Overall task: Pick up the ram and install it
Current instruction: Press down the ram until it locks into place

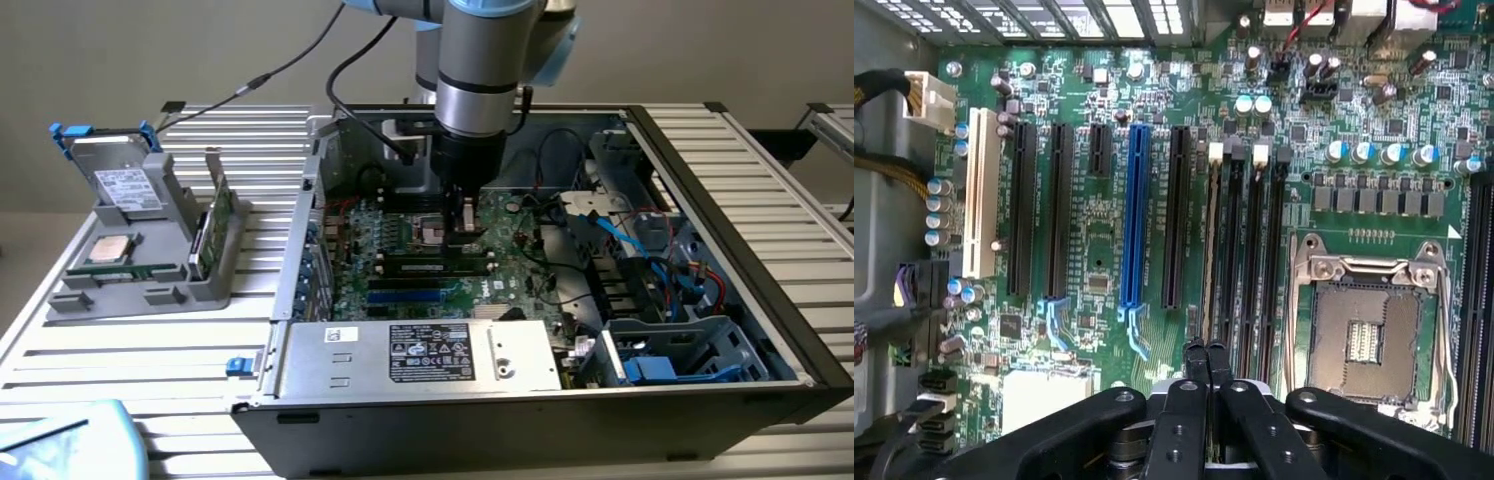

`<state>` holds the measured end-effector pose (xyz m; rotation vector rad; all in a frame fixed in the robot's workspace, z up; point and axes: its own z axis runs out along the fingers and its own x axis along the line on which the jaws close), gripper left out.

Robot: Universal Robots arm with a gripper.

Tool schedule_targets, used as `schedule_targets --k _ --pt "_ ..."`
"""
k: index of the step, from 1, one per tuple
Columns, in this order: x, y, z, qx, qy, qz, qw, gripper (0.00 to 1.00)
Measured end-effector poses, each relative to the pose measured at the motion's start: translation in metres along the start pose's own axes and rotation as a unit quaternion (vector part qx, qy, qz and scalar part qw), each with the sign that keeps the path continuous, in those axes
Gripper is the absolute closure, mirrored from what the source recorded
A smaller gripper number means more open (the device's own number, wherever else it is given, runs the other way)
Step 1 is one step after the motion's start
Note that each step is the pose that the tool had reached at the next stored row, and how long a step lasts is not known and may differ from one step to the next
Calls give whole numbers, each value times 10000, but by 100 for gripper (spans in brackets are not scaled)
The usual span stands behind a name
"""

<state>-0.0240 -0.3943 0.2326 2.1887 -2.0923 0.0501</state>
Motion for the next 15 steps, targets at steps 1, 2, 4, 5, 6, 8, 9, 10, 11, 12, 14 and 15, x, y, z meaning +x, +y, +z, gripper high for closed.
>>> schedule_targets --k 1,2,4,5,6,8,9,10,11,12,14,15 --pt "-1 16 1 0 0 -1 10000 90" --pt "-1 33 2 0 0 0 10000 90" --pt "-3 64 3 0 0 -1 10000 90" --pt "-4 79 4 0 0 0 10000 90" --pt "-4 93 5 0 0 0 10000 90" --pt "-6 122 7 0 0 0 10000 90" --pt "-7 135 8 0 -1 1 10000 90" --pt "-9 149 8 0 0 1 10000 90" --pt "-10 164 9 0 -1 1 10000 90" --pt "-11 179 10 0 -1 2 10000 90" --pt "-15 208 11 0 0 3 10000 90" --pt "-17 223 12 0 -1 5 10000 90"
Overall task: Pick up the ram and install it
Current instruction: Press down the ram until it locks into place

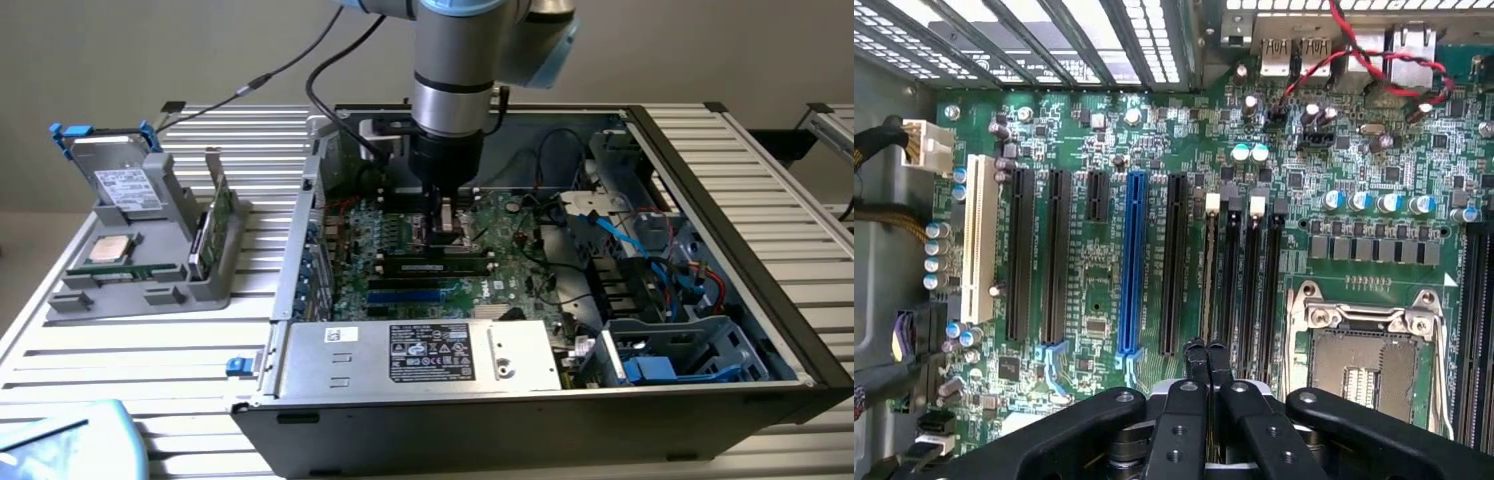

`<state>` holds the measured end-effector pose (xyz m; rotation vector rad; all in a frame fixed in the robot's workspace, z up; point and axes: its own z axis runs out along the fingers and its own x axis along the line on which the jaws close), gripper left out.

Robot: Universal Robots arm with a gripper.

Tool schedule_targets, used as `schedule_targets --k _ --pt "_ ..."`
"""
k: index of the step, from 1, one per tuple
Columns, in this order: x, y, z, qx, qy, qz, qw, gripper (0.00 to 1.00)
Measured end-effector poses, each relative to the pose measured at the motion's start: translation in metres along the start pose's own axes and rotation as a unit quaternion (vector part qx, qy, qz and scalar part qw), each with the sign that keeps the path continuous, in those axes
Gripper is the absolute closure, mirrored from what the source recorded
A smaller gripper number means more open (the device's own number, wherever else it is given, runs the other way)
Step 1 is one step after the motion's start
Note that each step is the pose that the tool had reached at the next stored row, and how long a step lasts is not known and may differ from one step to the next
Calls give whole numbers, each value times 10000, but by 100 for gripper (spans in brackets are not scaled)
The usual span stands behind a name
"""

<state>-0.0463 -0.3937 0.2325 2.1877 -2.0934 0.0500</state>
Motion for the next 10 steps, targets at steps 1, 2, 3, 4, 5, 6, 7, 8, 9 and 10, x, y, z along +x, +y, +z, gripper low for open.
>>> schedule_targets --k 1,2,3,4,5,6,7,8,9,10 --pt "-1 12 2 1 0 1 10000 90" --pt "-4 25 8 12 0 3 10000 90" --pt "-7 36 17 34 2 6 10000 90" --pt "-9 43 26 51 3 8 10000 90" --pt "-11 48 34 65 3 10 10000 90" --pt "-11 52 41 77 4 11 10000 90" --pt "-12 55 46 85 5 12 10000 90" --pt "-12 58 51 92 7 13 10000 90" --pt "-13 61 56 98 8 14 10000 90" --pt "-14 64 61 103 7 15 9999 90"
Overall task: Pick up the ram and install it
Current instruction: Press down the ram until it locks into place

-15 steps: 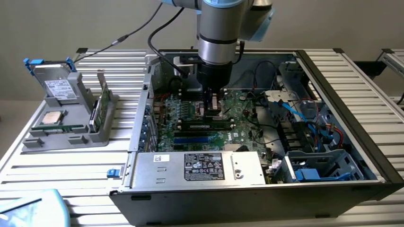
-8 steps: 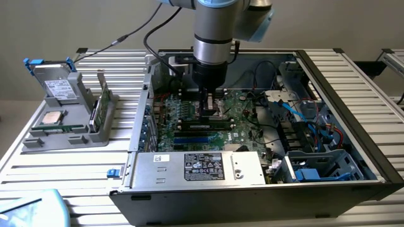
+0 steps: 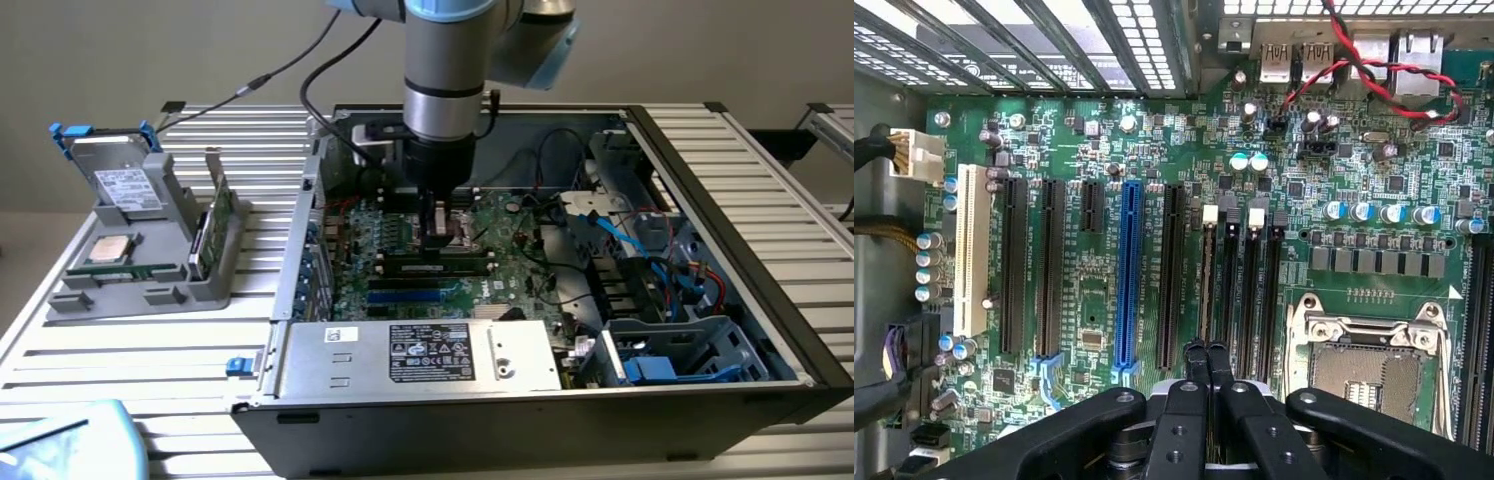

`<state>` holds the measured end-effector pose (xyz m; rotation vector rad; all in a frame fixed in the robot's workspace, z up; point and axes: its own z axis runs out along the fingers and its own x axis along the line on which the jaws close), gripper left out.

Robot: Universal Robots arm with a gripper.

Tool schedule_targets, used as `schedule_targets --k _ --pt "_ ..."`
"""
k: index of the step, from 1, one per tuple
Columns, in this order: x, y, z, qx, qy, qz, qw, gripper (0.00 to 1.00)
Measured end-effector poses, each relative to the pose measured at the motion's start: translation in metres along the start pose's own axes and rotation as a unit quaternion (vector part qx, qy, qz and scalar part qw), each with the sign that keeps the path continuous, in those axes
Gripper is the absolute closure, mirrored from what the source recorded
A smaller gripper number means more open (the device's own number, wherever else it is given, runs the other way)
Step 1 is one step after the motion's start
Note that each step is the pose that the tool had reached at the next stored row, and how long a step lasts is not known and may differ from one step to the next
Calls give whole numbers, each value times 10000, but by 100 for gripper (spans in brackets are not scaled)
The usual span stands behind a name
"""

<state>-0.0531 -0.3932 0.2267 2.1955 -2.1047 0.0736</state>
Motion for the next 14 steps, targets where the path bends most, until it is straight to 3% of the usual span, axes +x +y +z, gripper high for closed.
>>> schedule_targets --k 7,12,14 --pt "-3 7 12 11 -3 0 10000 90" --pt "6 10 -70 -95 -18 -10 10000 90" --pt "8 3 -82 -112 -37 -13 9999 90"
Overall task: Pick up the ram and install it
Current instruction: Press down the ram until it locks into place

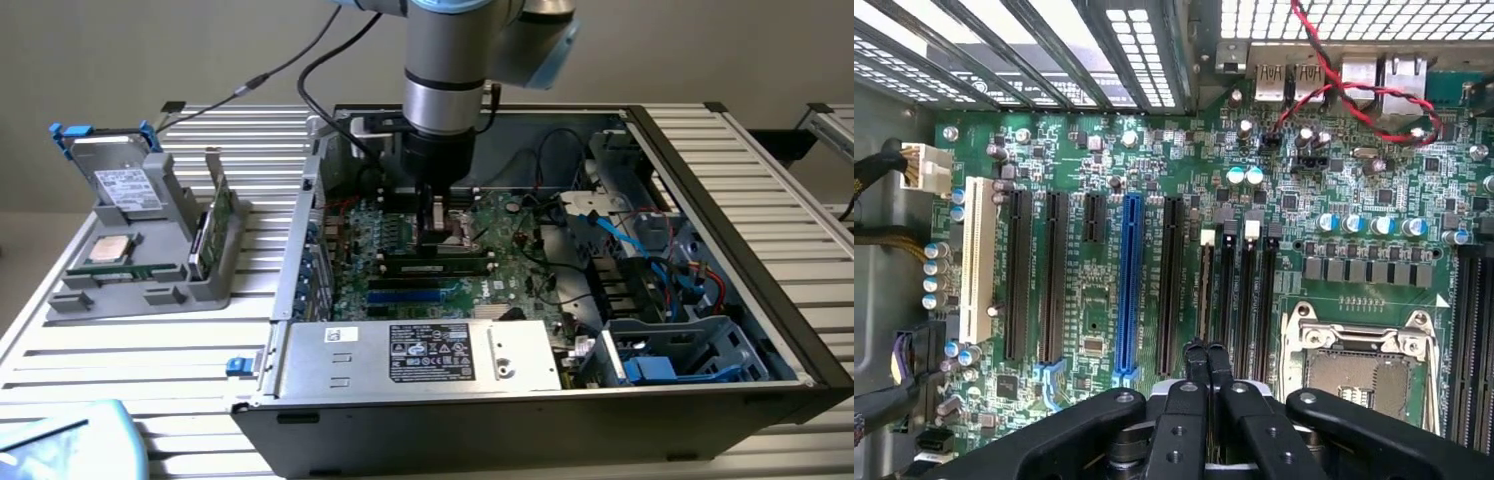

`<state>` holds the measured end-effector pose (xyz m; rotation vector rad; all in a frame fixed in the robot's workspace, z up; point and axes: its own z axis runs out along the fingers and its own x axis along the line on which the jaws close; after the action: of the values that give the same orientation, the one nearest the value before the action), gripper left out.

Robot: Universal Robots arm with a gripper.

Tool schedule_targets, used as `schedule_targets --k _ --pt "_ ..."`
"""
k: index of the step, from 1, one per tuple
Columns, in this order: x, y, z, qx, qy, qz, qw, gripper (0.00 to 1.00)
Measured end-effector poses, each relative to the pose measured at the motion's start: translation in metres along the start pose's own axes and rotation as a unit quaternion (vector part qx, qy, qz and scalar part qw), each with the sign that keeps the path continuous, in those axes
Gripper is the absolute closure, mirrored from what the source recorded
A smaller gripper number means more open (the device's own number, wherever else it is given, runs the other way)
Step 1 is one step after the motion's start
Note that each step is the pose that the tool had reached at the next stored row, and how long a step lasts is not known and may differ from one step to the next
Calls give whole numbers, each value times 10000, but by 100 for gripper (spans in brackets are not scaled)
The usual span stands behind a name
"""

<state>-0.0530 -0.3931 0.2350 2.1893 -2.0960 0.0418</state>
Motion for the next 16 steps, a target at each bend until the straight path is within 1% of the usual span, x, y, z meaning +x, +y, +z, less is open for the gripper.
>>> schedule_targets --k 1,5,6,16 --pt "3 -21 -11 -7 -25 -2 10000 90" --pt "8 -66 -33 -34 -71 -8 10000 90" --pt "9 -79 -37 -44 -88 -10 10000 90" --pt "10 -79 -38 -44 -88 -10 10000 90"
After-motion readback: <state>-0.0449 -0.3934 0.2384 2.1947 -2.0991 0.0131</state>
